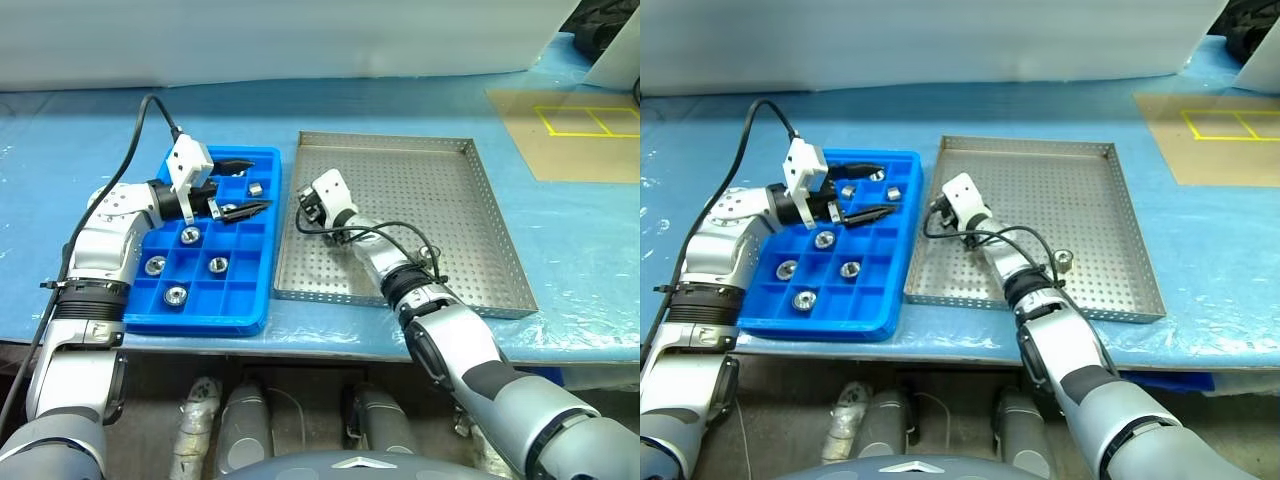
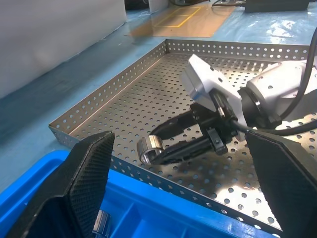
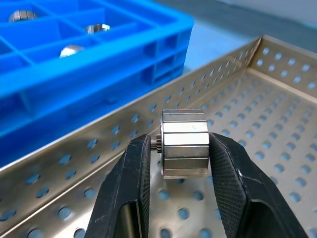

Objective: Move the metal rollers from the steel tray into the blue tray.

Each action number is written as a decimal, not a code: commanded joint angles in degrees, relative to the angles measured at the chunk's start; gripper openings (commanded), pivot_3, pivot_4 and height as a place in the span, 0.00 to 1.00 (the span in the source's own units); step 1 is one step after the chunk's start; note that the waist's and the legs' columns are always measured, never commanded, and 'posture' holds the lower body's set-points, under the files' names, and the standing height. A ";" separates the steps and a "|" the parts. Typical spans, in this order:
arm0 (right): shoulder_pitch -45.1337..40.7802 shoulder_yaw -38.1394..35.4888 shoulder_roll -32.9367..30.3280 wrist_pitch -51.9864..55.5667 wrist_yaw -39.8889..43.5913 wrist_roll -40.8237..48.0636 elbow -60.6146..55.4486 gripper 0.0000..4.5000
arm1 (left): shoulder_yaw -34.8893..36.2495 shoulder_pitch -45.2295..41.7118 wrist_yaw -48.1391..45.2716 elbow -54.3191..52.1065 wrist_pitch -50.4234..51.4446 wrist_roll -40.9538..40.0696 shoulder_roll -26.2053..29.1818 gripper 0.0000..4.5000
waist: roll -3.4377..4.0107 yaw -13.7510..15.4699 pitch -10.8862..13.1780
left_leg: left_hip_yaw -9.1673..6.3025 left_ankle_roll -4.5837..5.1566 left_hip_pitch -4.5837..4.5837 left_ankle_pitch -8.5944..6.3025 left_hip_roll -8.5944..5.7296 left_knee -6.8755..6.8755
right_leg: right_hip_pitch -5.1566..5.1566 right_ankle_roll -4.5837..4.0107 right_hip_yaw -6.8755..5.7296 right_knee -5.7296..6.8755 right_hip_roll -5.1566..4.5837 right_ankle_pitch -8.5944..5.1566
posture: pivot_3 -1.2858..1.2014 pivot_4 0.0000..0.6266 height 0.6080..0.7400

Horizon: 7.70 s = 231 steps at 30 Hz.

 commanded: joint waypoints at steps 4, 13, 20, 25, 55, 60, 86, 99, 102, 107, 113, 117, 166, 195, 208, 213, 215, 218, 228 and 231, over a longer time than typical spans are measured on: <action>8.26 0.57 -5.89 7.74 10.97 4.19 -27.03 0.30 | 1.21 -0.87 -0.59 -2.03 0.14 -1.18 0.53 0.99 | -0.02 0.12 0.00 | 0.00 0.02 -0.01 -0.01 -0.02 -0.03 | 0.00 0.01 0.00 -0.03 0.00 0.01 | 0.46 0.24 1.00; 13.24 2.91 -10.57 31.09 26.41 17.32 -56.88 0.30 | 6.25 0.69 -0.89 -5.88 4.87 -5.59 4.56 0.99 | -0.05 -0.28 0.04 | 0.00 0.02 0.11 -0.01 0.13 -0.09 | 0.00 -0.01 0.04 -0.07 0.18 -0.01 | 0.49 0.24 1.00; 8.69 9.37 -5.96 31.13 34.38 18.32 -50.91 0.30 | 13.22 14.68 3.01 -21.20 13.06 -10.37 9.47 0.99 | -0.04 0.63 0.04 | -0.01 -0.10 0.08 0.05 0.18 -0.27 | -0.04 -0.15 -0.02 -0.09 0.19 -0.09 | 0.55 0.24 1.00; 6.20 11.54 -2.55 27.72 37.62 17.42 -44.95 0.30 | 21.19 25.71 7.18 -31.57 16.33 -12.98 11.34 0.99 | -0.09 2.16 0.06 | -0.07 -0.08 -0.03 0.03 0.19 -0.30 | -0.09 -0.16 -0.13 -0.13 0.17 -0.10 | 0.61 0.24 1.00; -1.27 11.24 4.19 14.76 51.11 13.54 -19.90 0.30 | 39.81 43.82 14.94 -39.19 21.46 -20.86 14.31 0.99 | -0.18 8.61 0.04 | -0.57 -0.08 0.01 0.03 0.39 -0.80 | -0.19 -0.17 -0.15 -0.25 0.10 -0.21 | 0.66 0.24 1.00; 2.18 13.23 2.52 16.08 52.78 11.63 -23.50 0.30 | 36.42 41.30 14.34 -38.54 21.70 -20.97 14.65 0.99 | -0.20 8.07 0.03 | -0.61 -0.13 0.07 0.06 0.42 -0.77 | -0.18 -0.17 -0.17 -0.18 0.16 -0.21 | 0.65 0.24 1.00; 0.18 6.81 -4.76 7.43 39.52 6.62 -13.00 0.30 | 22.33 29.84 13.11 -33.60 19.40 -18.80 13.49 0.99 | -0.22 6.07 0.02 | -0.22 -0.33 0.00 0.19 0.29 -0.35 | -0.16 -0.23 -0.17 0.05 0.20 -0.19 | 0.60 0.24 1.00; -0.19 5.80 -4.95 7.44 37.55 6.22 -12.03 0.73 | 20.64 28.38 13.12 -32.53 19.17 -18.36 12.93 0.99 | -0.22 6.15 0.02 | -0.22 -0.11 0.04 0.06 0.33 -0.11 | -0.04 -0.25 -0.18 0.13 0.20 -0.16 | 0.59 0.24 1.00; -0.04 5.78 -5.22 8.06 38.46 6.53 -12.27 0.96 | 20.08 27.91 13.09 -32.09 18.93 -18.16 12.72 0.99 | -0.22 6.08 0.02 | -0.21 -0.12 0.05 0.06 0.32 -0.11 | -0.04 -0.26 -0.18 0.13 0.20 -0.16 | 0.59 0.24 1.00; -0.07 3.62 -7.28 9.12 37.50 7.80 -15.48 0.99 | 17.75 25.25 12.13 -30.27 18.12 -17.72 11.94 0.99 | -0.22 6.14 0.02 | -0.21 -0.12 0.03 0.06 0.32 -0.10 | -0.04 -0.25 -0.18 0.13 0.20 -0.15 | 0.58 0.24 1.00; 2.48 -1.19 -15.71 15.85 37.98 11.30 -27.33 0.99 | 10.29 18.06 9.36 -26.32 16.56 -16.41 7.90 0.99 | -0.22 6.34 0.02 | -0.21 -0.19 -0.02 0.10 0.25 0.07 | 0.03 -0.21 -0.16 0.13 0.18 -0.13 | 0.53 0.24 1.00; 10.20 -2.36 -22.99 23.32 38.79 12.65 -41.19 0.99 | 3.71 12.17 6.31 -21.08 14.51 -14.05 2.86 0.99 | -0.24 6.03 -0.01 | -0.20 -0.17 0.07 0.09 0.17 0.10 | 0.19 -0.13 -0.12 0.06 0.18 -0.09 | 0.49 0.24 1.00; 31.74 -4.57 -35.38 29.76 26.13 11.62 -50.49 0.36 | -4.82 2.86 -4.02 -6.70 7.37 -7.27 -10.71 0.99 | -0.14 -2.90 -0.06 | -0.02 0.64 0.33 -0.37 -0.05 0.60 | 0.62 0.07 0.18 -0.07 0.08 0.04 | 0.41 0.24 1.00; 12.91 16.78 -14.45 30.21 48.06 16.73 -51.20 0.36 | 16.54 27.66 4.14 -34.51 18.39 -14.87 11.77 0.99 | -0.09 3.95 0.00 | -0.04 0.36 0.09 -0.22 0.24 0.03 | 0.17 -0.02 -0.12 -0.10 -0.06 -0.02 | 0.59 0.24 1.00; 9.06 20.64 -7.10 22.69 54.93 13.92 -38.38 0.36 | 25.73 42.65 14.92 -49.55 24.21 -21.26 10.25 0.99 | -0.11 8.07 0.00 | -0.18 0.17 0.08 -0.12 0.33 -0.12 | 0.07 -0.05 -0.14 -0.08 -0.07 -0.07 | 0.67 0.24 1.00; 8.98 20.06 -5.95 19.68 54.52 12.42 -34.22 0.53 | 24.63 41.69 16.28 -49.51 24.13 -21.75 10.50 0.99 | -0.11 8.29 0.00 | -0.23 0.16 0.09 -0.12 0.34 -0.12 | 0.06 -0.04 -0.13 -0.07 -0.07 -0.07 | 0.67 0.24 1.00; 9.31 19.73 -6.17 19.99 55.12 12.82 -34.69 0.67 | 24.04 41.11 16.45 -49.26 23.96 -21.77 10.60 0.99 | -0.11 8.29 0.00 | -0.25 0.16 0.10 -0.11 0.34 -0.12 | 0.06 -0.04 -0.13 -0.06 -0.07 -0.07 | 0.67 0.24 1.00; 8.70 18.85 -6.22 20.44 52.25 11.75 -34.02 0.89 | 22.56 39.34 16.22 -48.10 23.59 -21.65 10.79 0.99 | -0.11 8.24 0.00 | -0.25 0.16 0.08 -0.11 0.35 -0.12 | 0.05 -0.04 -0.13 -0.06 -0.06 -0.07 | 0.66 0.24 1.00; 7.01 9.51 -9.85 25.00 46.07 14.95 -38.87 0.89 | 13.84 29.07 13.62 -39.42 20.00 -18.71 9.14 0.99 | -0.12 7.88 -0.01 | -0.14 -0.01 0.10 -0.01 0.29 -0.07 | 0.06 -0.03 -0.11 0.00 -0.06 -0.06 | 0.60 0.24 1.00; 8.74 5.04 -12.69 27.47 41.55 15.92 -44.00 0.89 | 9.60 23.67 12.49 -32.77 16.64 -15.49 6.83 0.99 | -0.13 7.76 -0.01 | -0.13 -0.12 0.08 0.06 0.13 -0.06 | 0.05 -0.01 -0.11 0.00 -0.04 -0.05 | 0.57 0.24 1.00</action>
